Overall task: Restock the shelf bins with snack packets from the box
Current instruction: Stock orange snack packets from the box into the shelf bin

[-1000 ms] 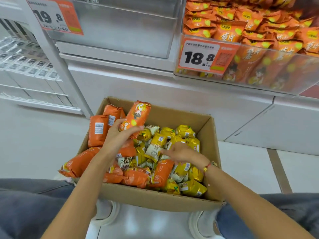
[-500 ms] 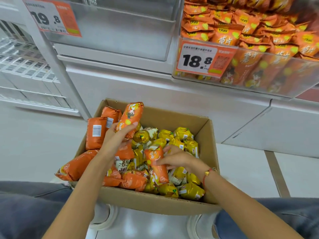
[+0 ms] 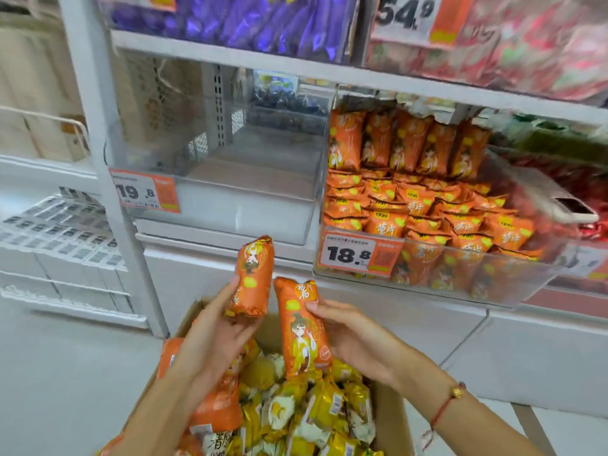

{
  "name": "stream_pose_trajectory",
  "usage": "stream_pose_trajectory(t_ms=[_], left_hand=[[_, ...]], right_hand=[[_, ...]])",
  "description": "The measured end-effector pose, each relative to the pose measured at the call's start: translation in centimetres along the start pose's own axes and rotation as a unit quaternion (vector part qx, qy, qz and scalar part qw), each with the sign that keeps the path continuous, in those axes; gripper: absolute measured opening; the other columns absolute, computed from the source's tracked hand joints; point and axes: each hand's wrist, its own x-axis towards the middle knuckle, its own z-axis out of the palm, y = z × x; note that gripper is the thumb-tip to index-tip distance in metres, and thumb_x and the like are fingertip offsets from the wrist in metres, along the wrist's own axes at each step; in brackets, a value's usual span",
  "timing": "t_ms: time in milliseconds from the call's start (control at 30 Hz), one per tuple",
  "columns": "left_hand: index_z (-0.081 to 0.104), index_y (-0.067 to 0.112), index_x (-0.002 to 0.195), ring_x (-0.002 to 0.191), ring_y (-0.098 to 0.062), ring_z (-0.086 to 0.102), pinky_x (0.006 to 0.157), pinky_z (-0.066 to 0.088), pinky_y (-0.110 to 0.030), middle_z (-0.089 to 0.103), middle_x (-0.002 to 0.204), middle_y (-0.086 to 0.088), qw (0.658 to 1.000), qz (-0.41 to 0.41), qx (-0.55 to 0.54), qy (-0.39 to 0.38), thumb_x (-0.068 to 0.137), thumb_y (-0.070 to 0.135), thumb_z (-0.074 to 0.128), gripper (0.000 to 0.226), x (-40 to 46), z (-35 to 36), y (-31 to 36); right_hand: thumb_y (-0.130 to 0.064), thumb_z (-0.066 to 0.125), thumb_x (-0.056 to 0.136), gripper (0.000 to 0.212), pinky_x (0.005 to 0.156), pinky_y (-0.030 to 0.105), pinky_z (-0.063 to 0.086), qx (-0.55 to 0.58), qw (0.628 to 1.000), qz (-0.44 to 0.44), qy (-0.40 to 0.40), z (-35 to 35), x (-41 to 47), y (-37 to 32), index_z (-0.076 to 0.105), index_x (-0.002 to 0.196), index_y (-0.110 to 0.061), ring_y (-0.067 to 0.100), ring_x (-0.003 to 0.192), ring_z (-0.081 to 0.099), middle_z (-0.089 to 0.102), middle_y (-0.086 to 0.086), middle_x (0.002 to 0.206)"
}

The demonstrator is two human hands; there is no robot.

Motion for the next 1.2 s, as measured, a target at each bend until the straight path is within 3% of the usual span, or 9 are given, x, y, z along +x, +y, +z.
stream_pose_trajectory(t_ms=[67, 167, 333, 433, 533, 667, 867, 1000, 1200], left_hand=[[0.061, 0.015, 0.122, 0.098, -0.014, 0.068, 0.086, 0.053, -0.032, 0.072, 0.111, -0.006, 1.000, 0.024, 0.005, -0.007, 0.076, 0.042, 0.073, 0.054, -0.3, 1.1, 1.3], [0.064, 0.012, 0.112, 0.070, -0.009, 0.070, 0.083, 0.047, -0.030, 0.074, 0.087, -0.002, 0.998, 0.065, 0.001, -0.007, 0.084, 0.034, 0.057, 0.036, -0.3, 3.0, 3.4], [0.066, 0.013, 0.106, 0.075, -0.012, 0.071, 0.071, 0.059, -0.028, 0.074, 0.094, -0.007, 0.993, 0.110, 0.025, -0.023, 0.059, 0.041, 0.079, 0.057, 1.0, 6.4, 7.3], [0.065, 0.013, 0.109, 0.080, -0.015, 0.070, 0.079, 0.052, -0.031, 0.073, 0.095, -0.008, 0.990, 0.128, 0.048, -0.034, 0.071, 0.037, 0.068, 0.045, 2.0, 8.6, 8.6], [0.065, 0.014, 0.107, 0.090, -0.019, 0.067, 0.082, 0.052, -0.033, 0.073, 0.091, -0.007, 0.986, 0.143, 0.078, -0.038, 0.071, 0.038, 0.068, 0.044, 2.9, 10.5, 9.2], [0.066, 0.017, 0.105, 0.091, -0.017, 0.068, 0.084, 0.053, -0.033, 0.075, 0.081, -0.001, 0.979, 0.165, 0.115, -0.043, 0.080, 0.037, 0.067, 0.032, 3.8, 11.9, 9.4], [0.066, 0.019, 0.104, 0.092, -0.018, 0.069, 0.085, 0.053, -0.034, 0.075, 0.081, 0.000, 0.975, 0.166, 0.142, -0.038, 0.079, 0.037, 0.067, 0.031, 4.8, 11.8, 9.2], [0.066, 0.018, 0.105, 0.093, -0.019, 0.069, 0.082, 0.053, -0.033, 0.075, 0.087, -0.003, 0.976, 0.159, 0.148, -0.028, 0.080, 0.038, 0.067, 0.032, 5.1, 11.3, 9.1], [0.066, 0.019, 0.106, 0.095, -0.019, 0.069, 0.082, 0.053, -0.034, 0.075, 0.090, -0.003, 0.973, 0.156, 0.165, -0.027, 0.068, 0.043, 0.068, 0.045, 5.4, 10.6, 8.3]], right_hand=[[-0.036, 0.073, 0.072, 0.058, 0.099, 0.034, 0.048, -0.068, 0.997, -0.019, 0.013, 1.1, -1.2, -2.5, 0.063, 0.123, -0.011, 0.018, 0.107, 0.062, 0.065, 0.007, 0.122], [-0.039, 0.076, 0.072, 0.059, 0.090, 0.025, 0.050, -0.164, 0.982, -0.085, 0.033, 2.1, -3.5, -6.6, 0.061, 0.125, -0.019, 0.010, 0.106, 0.065, 0.069, -0.003, 0.117], [-0.030, 0.068, 0.078, 0.047, 0.058, 0.015, 0.049, -0.130, 0.962, -0.202, 0.133, 0.3, -5.9, -13.8, 0.059, 0.122, -0.016, 0.003, 0.072, 0.066, 0.073, -0.007, 0.087], [-0.036, 0.069, 0.076, 0.031, 0.080, 0.028, 0.048, -0.125, 0.947, -0.208, 0.211, -2.6, -5.2, -17.7, 0.069, 0.101, -0.017, 0.011, 0.085, 0.065, 0.075, -0.003, 0.089], [-0.032, 0.067, 0.085, 0.019, 0.082, 0.028, 0.045, -0.108, 0.936, -0.196, 0.271, -5.2, -3.4, -20.6, 0.065, 0.095, -0.015, 0.006, 0.079, 0.062, 0.071, -0.002, 0.087], [-0.027, 0.069, 0.087, 0.052, 0.074, 0.023, 0.046, -0.115, 0.900, -0.238, 0.346, -7.3, 0.0, -22.4, 0.046, 0.128, -0.006, 0.005, 0.081, 0.057, 0.062, 0.000, 0.096], [-0.066, 0.083, 0.045, 0.119, 0.104, 0.047, 0.044, -0.157, 0.875, -0.281, 0.361, -10.4, 6.0, -22.4, 0.036, 0.139, -0.009, 0.027, 0.119, 0.056, 0.057, 0.010, 0.133], [-0.041, 0.067, 0.087, 0.075, 0.101, 0.033, 0.037, -0.227, 0.864, -0.234, 0.383, -8.4, 5.8, -21.7, 0.032, 0.141, -0.002, 0.027, 0.129, 0.044, 0.044, 0.011, 0.142], [-0.026, 0.076, 0.081, 0.084, 0.097, 0.033, 0.040, -0.342, 0.832, -0.204, 0.387, -10.2, 6.2, -21.1, 0.027, 0.146, -0.007, 0.026, 0.126, 0.046, 0.045, 0.009, 0.141]])
